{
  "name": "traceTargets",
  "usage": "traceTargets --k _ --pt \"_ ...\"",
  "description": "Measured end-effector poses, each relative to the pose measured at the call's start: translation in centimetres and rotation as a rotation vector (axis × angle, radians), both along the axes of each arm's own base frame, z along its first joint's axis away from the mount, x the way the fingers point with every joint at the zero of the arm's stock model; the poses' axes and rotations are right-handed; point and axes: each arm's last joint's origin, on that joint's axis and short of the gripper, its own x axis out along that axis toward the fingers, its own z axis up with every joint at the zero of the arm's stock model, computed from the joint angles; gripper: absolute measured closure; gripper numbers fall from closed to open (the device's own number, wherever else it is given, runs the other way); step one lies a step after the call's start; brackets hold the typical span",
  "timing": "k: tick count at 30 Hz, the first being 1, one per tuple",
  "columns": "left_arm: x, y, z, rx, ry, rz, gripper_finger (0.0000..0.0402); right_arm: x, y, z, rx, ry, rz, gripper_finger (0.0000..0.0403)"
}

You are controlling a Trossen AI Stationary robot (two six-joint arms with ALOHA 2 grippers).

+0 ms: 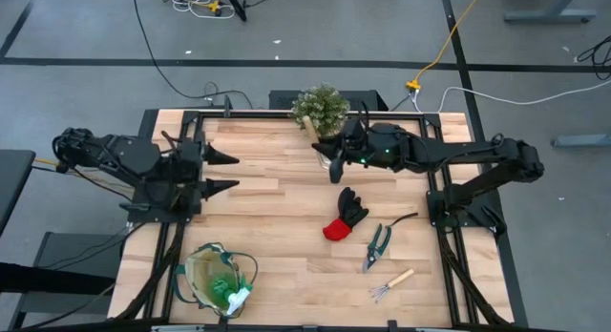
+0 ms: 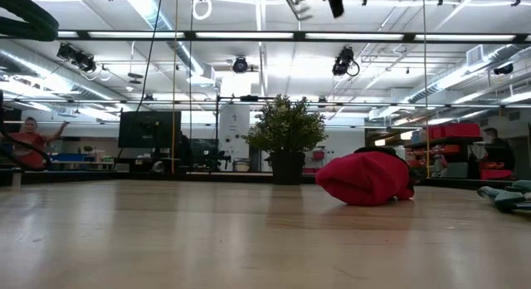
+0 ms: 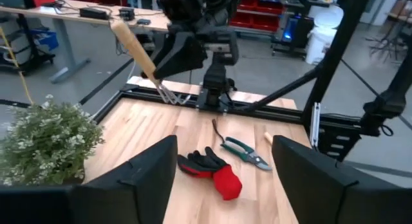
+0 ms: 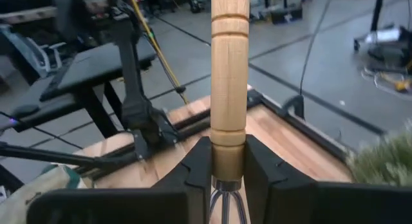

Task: Pick & Place Garden tools in Gardening bag
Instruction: Put the brown hand rake into the gardening bag

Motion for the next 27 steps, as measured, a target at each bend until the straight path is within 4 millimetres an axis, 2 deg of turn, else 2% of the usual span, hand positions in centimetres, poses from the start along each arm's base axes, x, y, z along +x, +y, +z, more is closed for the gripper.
traceTargets --k 9,19,27 --pt "0.3 1.2 0.6 0.013 -0.052 -0.009 0.0149 4.4 1.7 2.9 -0.109 -0.044 0.066 0.0351" --pt "-1.7 2.1 1.5 0.009 -0.127 0.021 0.0168 8.4 3.9 2.8 -0.136 -0.101 0.123 0.0351" --pt "-1.3 2.2 1.4 0.014 -0.12 0.031 0.0168 10.4 4.5 1.6 -0.104 -0.199 0.152 0.0351"
